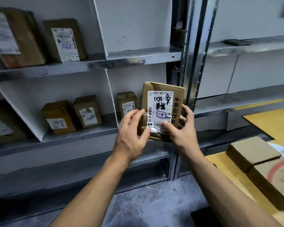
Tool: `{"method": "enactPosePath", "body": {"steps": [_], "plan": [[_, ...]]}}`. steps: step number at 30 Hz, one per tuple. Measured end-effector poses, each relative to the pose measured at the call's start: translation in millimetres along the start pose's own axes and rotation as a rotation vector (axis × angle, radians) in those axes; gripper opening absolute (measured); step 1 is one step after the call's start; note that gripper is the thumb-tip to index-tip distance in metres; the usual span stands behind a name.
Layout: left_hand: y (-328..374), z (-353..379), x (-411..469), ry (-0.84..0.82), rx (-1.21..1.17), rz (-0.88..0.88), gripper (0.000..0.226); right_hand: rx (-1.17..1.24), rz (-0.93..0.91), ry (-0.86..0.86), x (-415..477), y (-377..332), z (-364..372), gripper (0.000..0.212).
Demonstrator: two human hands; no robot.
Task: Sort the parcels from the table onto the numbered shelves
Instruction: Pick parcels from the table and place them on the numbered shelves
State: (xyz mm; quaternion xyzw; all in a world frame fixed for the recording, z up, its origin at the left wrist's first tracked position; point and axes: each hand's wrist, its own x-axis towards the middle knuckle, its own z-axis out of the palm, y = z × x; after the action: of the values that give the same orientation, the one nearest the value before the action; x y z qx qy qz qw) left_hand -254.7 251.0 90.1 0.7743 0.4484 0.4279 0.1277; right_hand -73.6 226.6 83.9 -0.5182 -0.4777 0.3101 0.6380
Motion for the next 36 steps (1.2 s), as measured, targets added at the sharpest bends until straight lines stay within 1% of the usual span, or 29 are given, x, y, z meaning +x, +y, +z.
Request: {"method": "enactPosePath", "body": {"steps": [2, 4, 9, 12, 16, 21, 29, 33, 36], "plan": [[-6.2, -15.1, 16.5, 0.065, 0.071, 0.027, 0.055, 0.004, -0.050, -0.011, 22.8, -9.1, 6.4, 0.074], [-13.8, -30.9, 36.1, 0.083, 0.196, 0.067, 0.054, 0.018, -0.094, -0.025, 49.0, -18.7, 13.8, 0.076], [-35.2, -63.7, 96.7, -0.068, 0.515, 0.088, 0.055, 0.043, -0.212, -0.067, 121.3, -54.0, 38.7, 0.077], [-44.9, -76.7, 136.0, -0.070, 0.626, 0.105, 0.055, 0.078, -0.288, -0.108, 171.0, -73.8, 53.0, 0.073], [-51.5, -88.5, 187.5, -0.020, 0.655, 0.122, 0.056, 0.128, -0.340, -0.143, 236.2, -95.1, 75.0, 0.073], [-61.6, -96.4, 234.4, 0.034, 0.642, 0.113, 0.053, 0.178, -0.330, -0.212, 309.3, -102.5, 103.6, 0.074], [-84.6, -94.3, 279.0, 0.122, 0.652, 0.099, 0.049, 0.028, -0.374, -0.264, 378.3, -75.0, 152.6, 0.074], [-92.5, -90.1, 294.0, 0.143, 0.638, 0.094, 0.049, -0.082, -0.419, -0.288, 391.0, -71.3, 169.4, 0.075], [-97.6, -86.6, 299.6, 0.179, 0.621, 0.108, 0.051, -0.122, -0.440, -0.328, 397.2, -71.6, 178.4, 0.077]]}}
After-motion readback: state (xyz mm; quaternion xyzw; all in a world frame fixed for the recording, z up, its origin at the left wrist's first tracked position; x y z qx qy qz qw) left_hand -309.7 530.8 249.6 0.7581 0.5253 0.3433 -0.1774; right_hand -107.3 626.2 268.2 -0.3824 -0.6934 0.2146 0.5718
